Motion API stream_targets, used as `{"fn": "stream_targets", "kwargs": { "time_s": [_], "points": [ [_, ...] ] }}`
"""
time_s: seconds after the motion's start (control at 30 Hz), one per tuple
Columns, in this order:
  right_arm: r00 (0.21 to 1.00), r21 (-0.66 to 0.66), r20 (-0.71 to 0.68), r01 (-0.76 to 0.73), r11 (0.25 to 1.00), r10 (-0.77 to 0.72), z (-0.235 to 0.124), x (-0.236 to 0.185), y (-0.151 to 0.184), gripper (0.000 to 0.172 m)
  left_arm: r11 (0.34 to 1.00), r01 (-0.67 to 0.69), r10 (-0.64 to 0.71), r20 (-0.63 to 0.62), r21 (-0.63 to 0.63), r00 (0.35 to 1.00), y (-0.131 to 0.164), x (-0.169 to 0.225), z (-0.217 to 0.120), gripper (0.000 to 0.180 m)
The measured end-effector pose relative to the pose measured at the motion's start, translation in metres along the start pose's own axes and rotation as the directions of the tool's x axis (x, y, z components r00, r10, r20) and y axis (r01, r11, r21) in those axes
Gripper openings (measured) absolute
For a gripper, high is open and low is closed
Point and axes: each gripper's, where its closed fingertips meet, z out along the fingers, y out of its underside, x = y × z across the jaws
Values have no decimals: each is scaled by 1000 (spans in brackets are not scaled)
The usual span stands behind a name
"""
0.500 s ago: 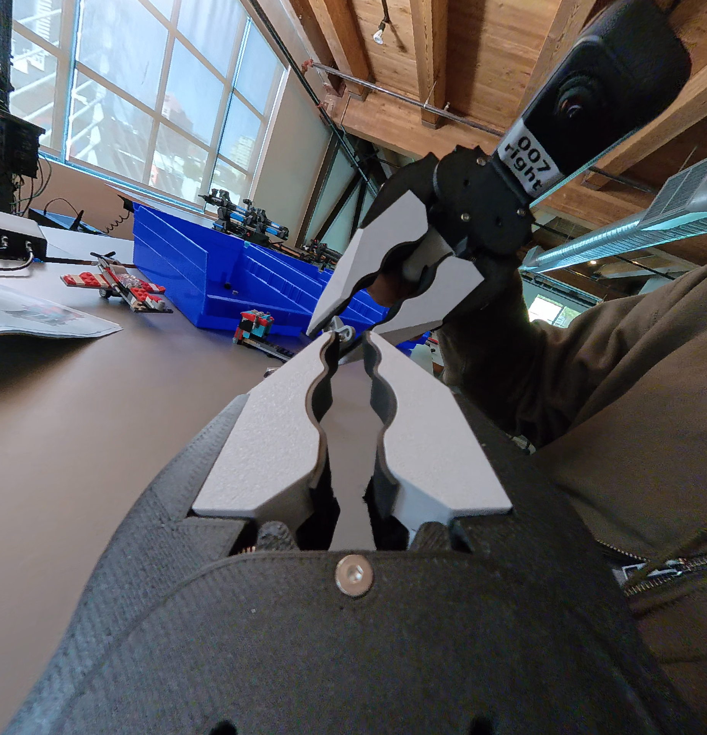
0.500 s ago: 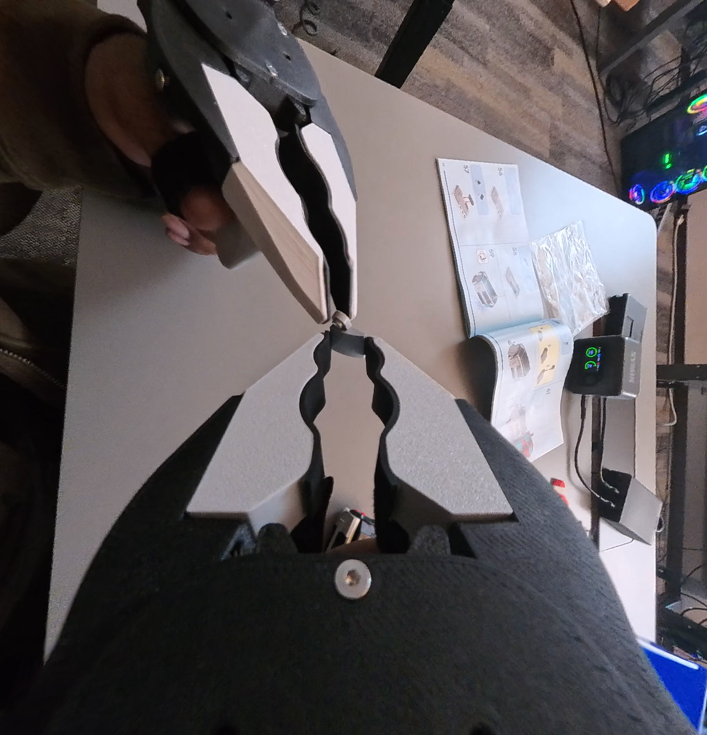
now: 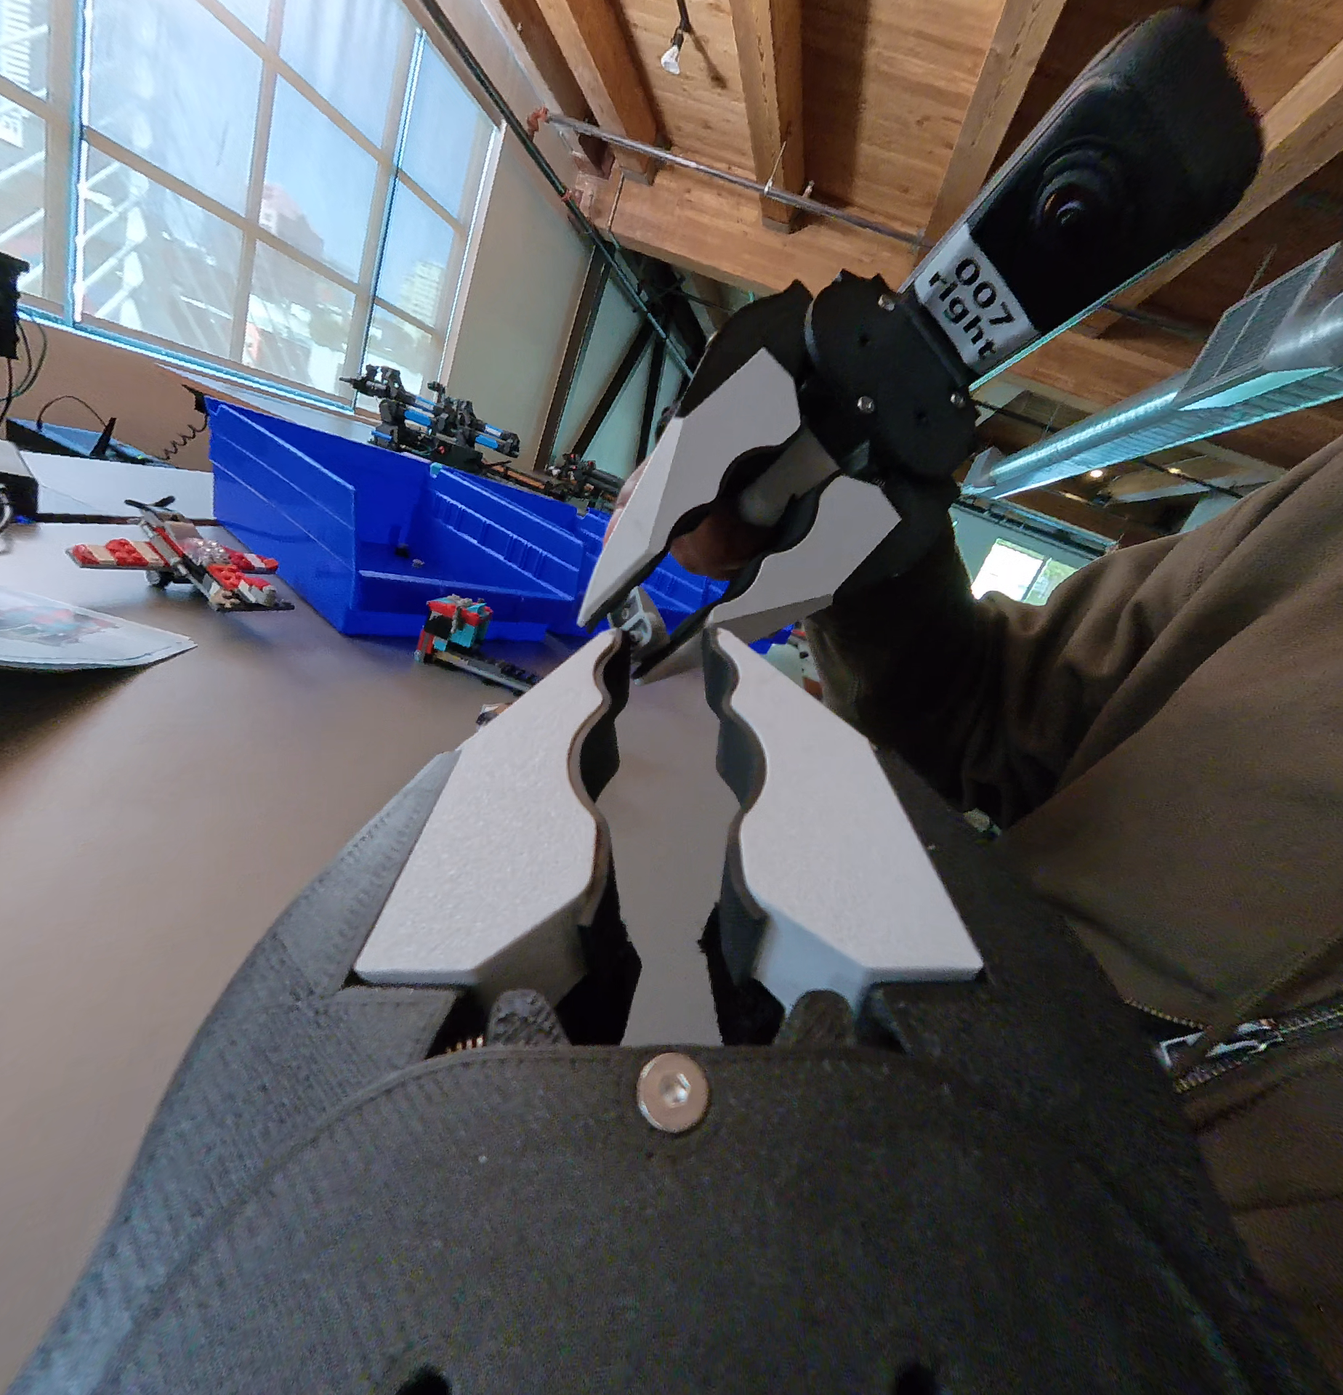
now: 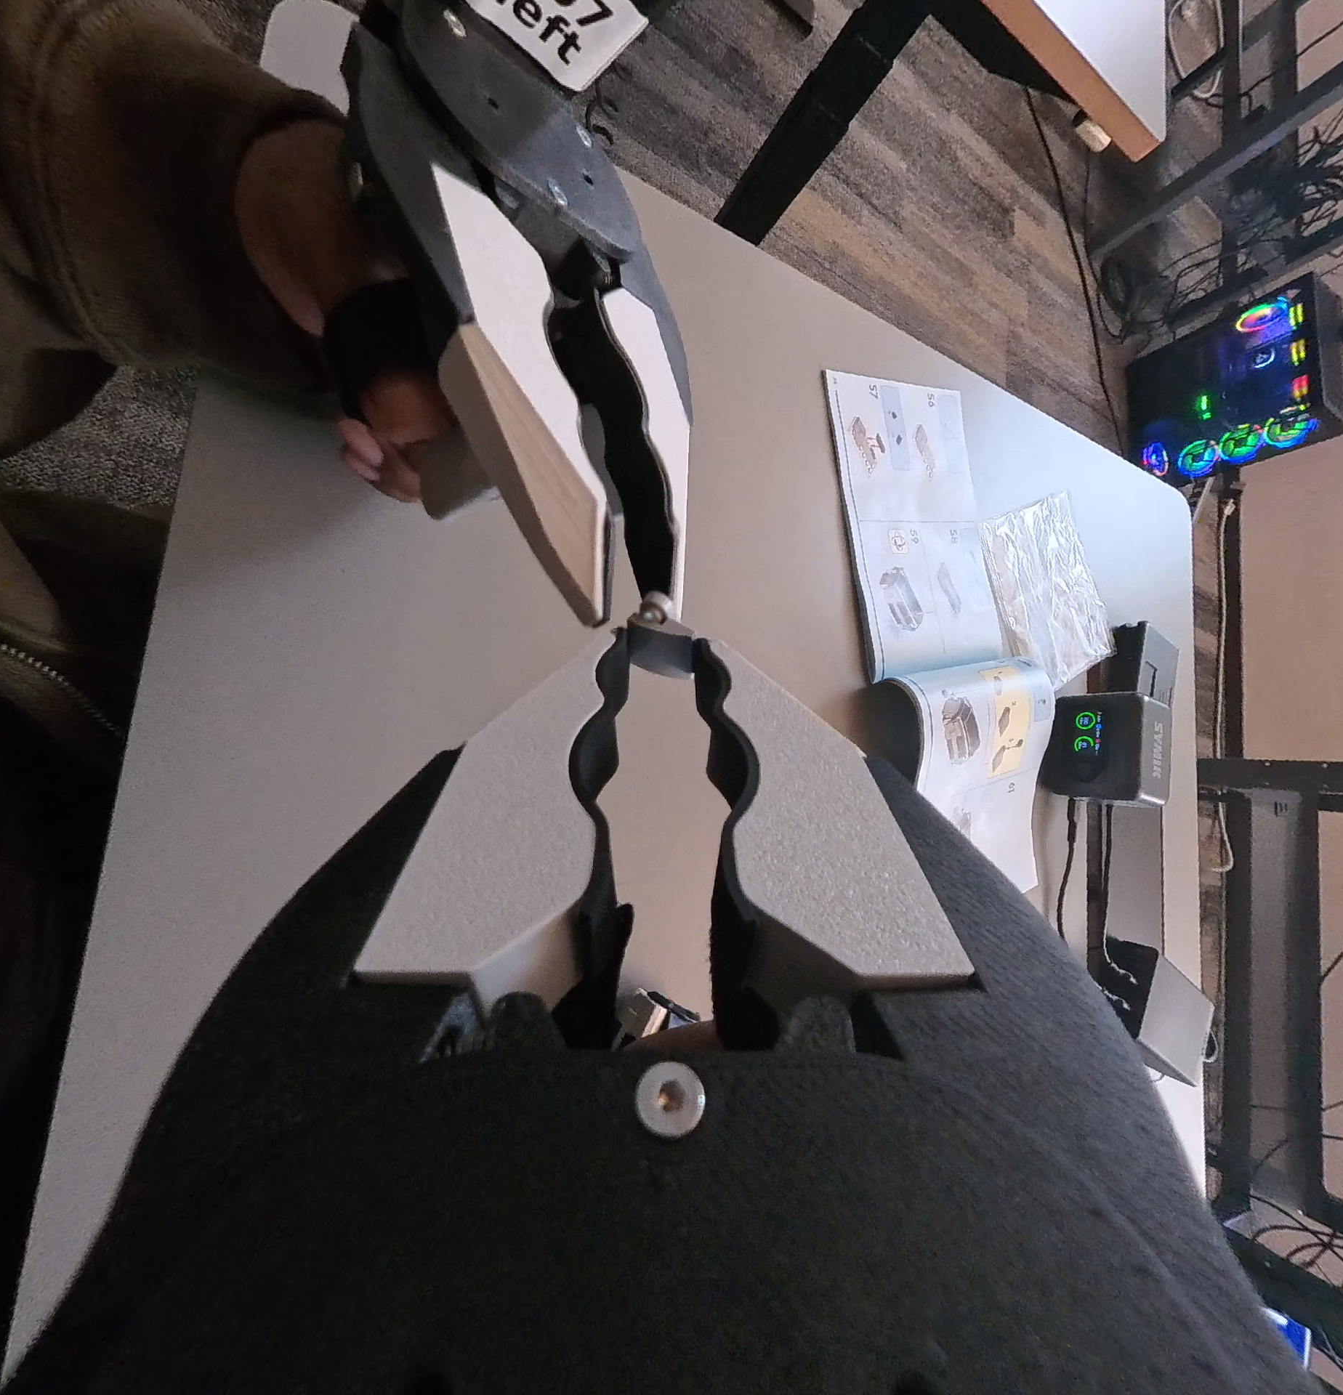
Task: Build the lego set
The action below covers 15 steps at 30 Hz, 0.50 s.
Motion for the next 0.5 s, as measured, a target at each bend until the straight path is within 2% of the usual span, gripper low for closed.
{"fn": "stream_targets", "kwargs": {
  "time_s": [0.13, 0.5],
  "points": [
    [1000, 2, -11, 14, 1000, -14, 0, 0, 0, 18, 998, 23, -20, -52, 53, 998, -10, 7, -4, 13],
    [998, -3, -38, 59, 998, -59, 6, -1, 5, 18, 998, 54, -54, -27, 24, 998, -3, 1, -2, 14]
  ]
}}
